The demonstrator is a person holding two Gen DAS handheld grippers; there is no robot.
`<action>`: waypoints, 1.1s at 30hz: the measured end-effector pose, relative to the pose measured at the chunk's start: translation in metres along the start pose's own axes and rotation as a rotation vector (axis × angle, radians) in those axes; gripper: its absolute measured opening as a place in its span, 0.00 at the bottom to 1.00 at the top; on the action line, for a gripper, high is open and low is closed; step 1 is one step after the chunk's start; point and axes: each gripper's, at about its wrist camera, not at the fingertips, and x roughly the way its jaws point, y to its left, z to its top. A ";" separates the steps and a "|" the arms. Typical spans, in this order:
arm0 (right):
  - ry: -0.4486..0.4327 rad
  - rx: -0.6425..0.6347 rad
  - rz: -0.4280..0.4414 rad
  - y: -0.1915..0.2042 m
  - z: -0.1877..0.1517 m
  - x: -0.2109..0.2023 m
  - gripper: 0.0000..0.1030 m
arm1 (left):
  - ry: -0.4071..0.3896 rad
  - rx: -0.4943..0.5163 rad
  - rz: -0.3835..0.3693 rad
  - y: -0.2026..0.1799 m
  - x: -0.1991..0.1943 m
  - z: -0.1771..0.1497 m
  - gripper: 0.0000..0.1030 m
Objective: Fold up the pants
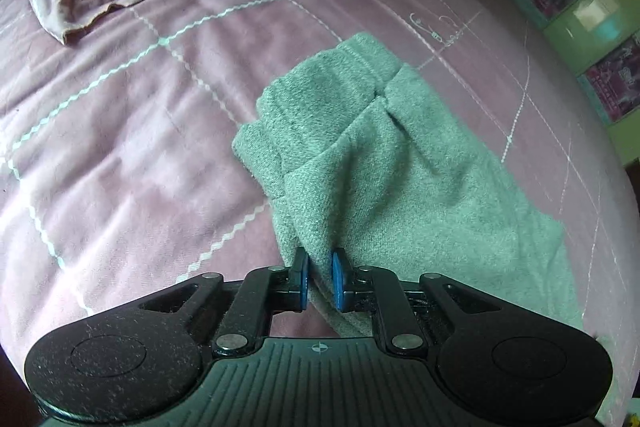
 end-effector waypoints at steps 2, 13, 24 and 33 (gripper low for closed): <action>0.007 -0.014 0.004 0.002 0.002 -0.001 0.22 | -0.003 -0.008 -0.002 0.000 -0.012 -0.005 0.12; -0.030 0.028 -0.009 -0.030 -0.004 -0.041 0.31 | -0.022 0.123 -0.037 -0.053 -0.041 -0.044 0.13; -0.149 0.268 -0.128 -0.133 -0.005 -0.100 0.30 | 0.043 0.280 0.000 -0.123 0.010 -0.101 0.12; -0.303 0.563 -0.140 -0.210 0.011 -0.101 0.22 | 0.054 0.285 0.032 -0.126 0.013 -0.096 0.12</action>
